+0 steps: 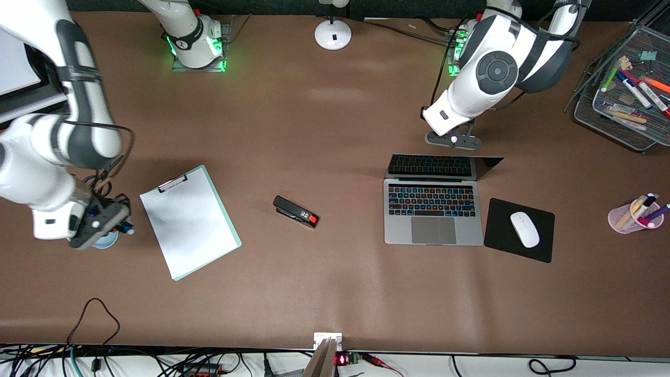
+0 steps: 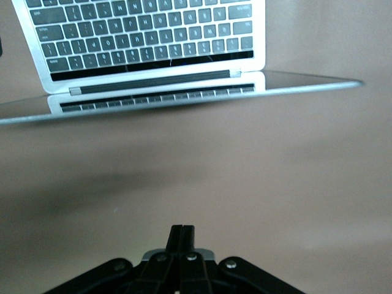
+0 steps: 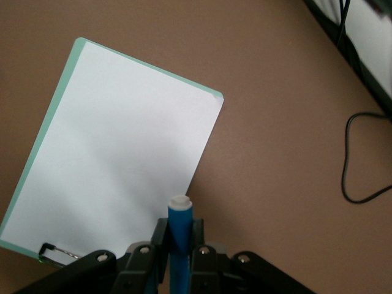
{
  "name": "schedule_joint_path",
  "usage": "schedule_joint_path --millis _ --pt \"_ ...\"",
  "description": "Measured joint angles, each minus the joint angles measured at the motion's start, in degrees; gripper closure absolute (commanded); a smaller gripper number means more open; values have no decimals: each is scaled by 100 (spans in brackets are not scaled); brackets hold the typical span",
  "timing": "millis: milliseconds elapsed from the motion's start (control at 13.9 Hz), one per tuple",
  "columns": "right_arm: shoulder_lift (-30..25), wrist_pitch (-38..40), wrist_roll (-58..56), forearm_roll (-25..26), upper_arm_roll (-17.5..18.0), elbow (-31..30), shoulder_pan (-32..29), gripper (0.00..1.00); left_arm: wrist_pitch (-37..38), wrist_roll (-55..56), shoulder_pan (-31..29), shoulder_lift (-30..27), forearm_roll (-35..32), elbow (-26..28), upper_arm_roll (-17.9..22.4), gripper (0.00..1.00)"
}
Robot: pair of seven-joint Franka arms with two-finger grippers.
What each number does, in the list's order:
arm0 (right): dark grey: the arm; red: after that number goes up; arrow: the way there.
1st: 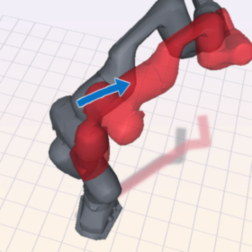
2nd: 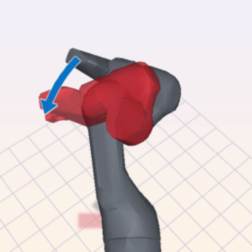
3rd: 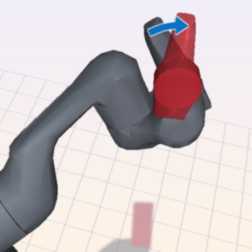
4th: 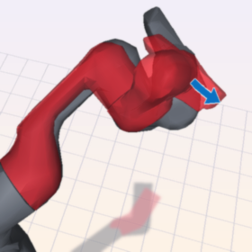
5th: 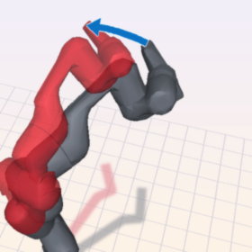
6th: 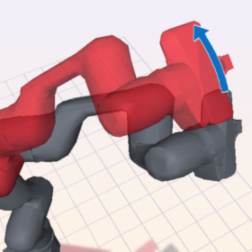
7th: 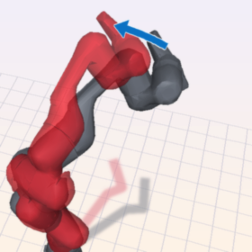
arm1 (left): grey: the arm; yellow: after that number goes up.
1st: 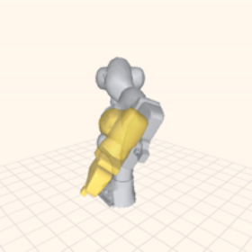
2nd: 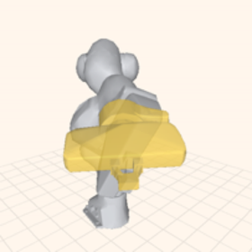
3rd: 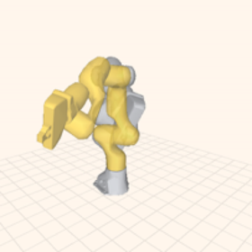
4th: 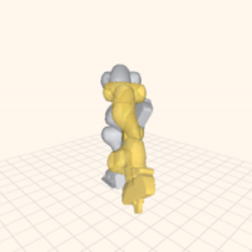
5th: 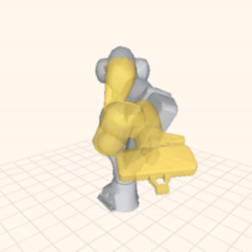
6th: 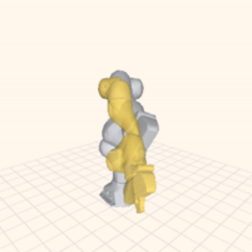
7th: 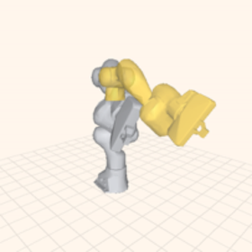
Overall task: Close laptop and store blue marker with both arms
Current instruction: 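Carry the marker to the blue cup while the left gripper grips the laptop lid, then push the laptop lid down with the left gripper while the right gripper drops the marker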
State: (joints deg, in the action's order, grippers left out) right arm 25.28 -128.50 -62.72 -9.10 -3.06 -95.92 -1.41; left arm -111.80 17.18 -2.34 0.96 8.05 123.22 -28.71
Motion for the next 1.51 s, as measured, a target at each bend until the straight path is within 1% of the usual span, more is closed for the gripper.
schedule_joint_path --millis 144,215,359,503,574,646,718,933,1077,1221,1436,1508 --pt "-21 0 -1081 -646 -10 87 -271 100 -531 -3 -45 35 -58 281 13 100" --pt "-21 3 -1495 -860 -15 144 -398 100 -731 -3 -56 64 -179 363 14 100" --pt "-21 18 -2202 -1333 -17 203 -654 100 -1011 3 -67 108 -408 400 18 100" --pt "-8 28 -3130 -2189 -20 206 -914 100 -1175 5 -160 109 -586 389 29 100" --pt "16 104 -3676 -2733 -23 206 -1058 100 -1285 5 -229 117 -698 388 33 100" --pt "52 283 -4150 -3170 -26 212 -1216 100 -1424 5 -282 157 -787 388 41 100" --pt "101 548 -4441 -3434 -29 230 -1375 100 -1577 5 -319 222 -819 388 42 100" --pt "354 1289 -5032 -4110 -27 394 -1776 100 -2107 5 -389 456 -825 386 57 100" --pt "583 1540 -5541 -4507 -24 606 -1939 100 -2373 -2 -450 571 -825 369 67 100" --pt "810 1745 -5857 -4713 -22 722 -2078 100 -2422 -9 -479 671 -876 283 67 100" --pt "1099 1811 -6429 -5072 -21 780 -2221 99 -2454 3 -488 897 -1249 72 73 100" --pt "1177 1822 -6513 -5131 -19 803 -2250 99 -2595 3 -490 1001 -1285 31 92 100"
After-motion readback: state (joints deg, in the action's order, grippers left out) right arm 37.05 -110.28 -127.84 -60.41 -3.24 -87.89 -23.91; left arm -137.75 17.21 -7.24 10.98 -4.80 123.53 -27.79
